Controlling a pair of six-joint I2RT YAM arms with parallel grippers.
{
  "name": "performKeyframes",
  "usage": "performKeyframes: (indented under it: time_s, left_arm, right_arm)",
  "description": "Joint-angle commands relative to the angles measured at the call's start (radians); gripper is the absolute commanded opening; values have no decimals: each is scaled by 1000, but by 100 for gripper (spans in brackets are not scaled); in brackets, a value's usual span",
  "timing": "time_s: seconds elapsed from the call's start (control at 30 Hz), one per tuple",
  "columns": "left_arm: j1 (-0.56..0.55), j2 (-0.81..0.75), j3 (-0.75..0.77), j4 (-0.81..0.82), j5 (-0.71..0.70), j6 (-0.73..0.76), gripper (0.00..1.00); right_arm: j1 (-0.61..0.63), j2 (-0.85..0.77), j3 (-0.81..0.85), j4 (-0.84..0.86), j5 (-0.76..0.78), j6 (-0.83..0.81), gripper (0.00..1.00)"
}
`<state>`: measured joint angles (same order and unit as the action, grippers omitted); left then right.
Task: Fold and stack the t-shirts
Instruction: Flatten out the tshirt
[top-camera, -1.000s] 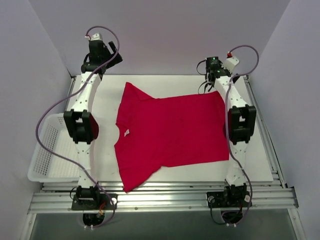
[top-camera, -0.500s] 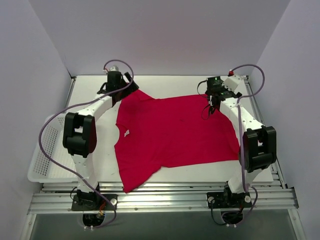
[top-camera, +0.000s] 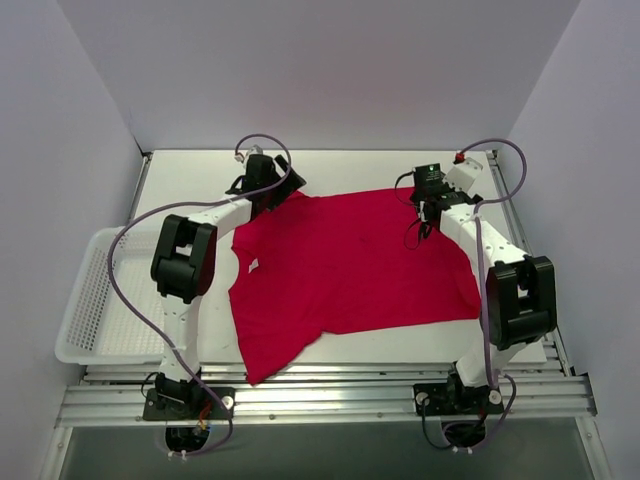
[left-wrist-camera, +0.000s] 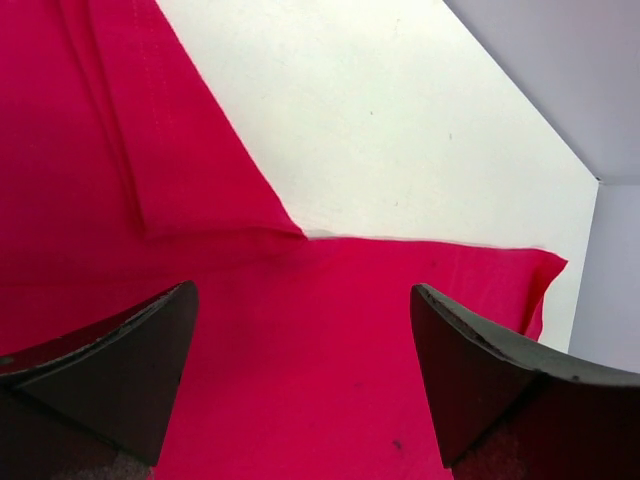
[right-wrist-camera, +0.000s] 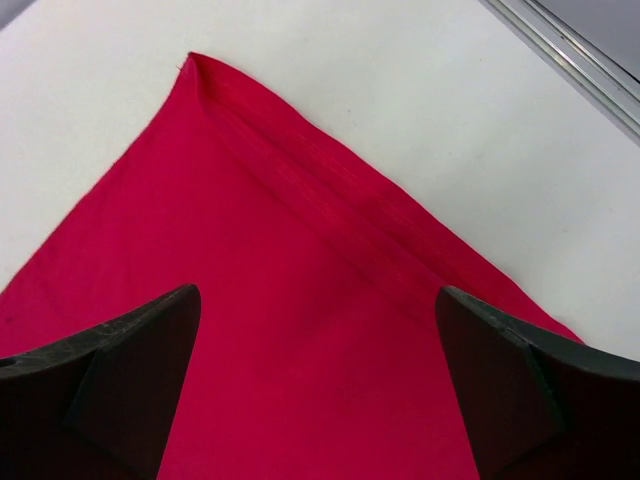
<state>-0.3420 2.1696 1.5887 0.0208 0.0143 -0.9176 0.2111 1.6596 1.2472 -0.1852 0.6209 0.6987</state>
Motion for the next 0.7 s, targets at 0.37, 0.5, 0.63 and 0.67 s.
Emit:
performKeyframes:
  time_s: [0.37, 0.5, 0.63, 0.67]
  left_arm:
    - [-2, 6, -10, 97, -85, -75, 91]
    - [0, 7, -30, 82, -119, -109, 90]
    - [0, 6, -53, 94, -146, -136, 90]
    - [1, 10, -52, 96, -152, -139, 90]
  right_arm:
    - [5, -23, -28, -11, 16, -24, 100]
    - [5, -21, -32, -8, 17, -25, 100]
    - [5, -18, -35, -8, 17, -25, 100]
    - [5, -17, -35, -7, 16, -25, 100]
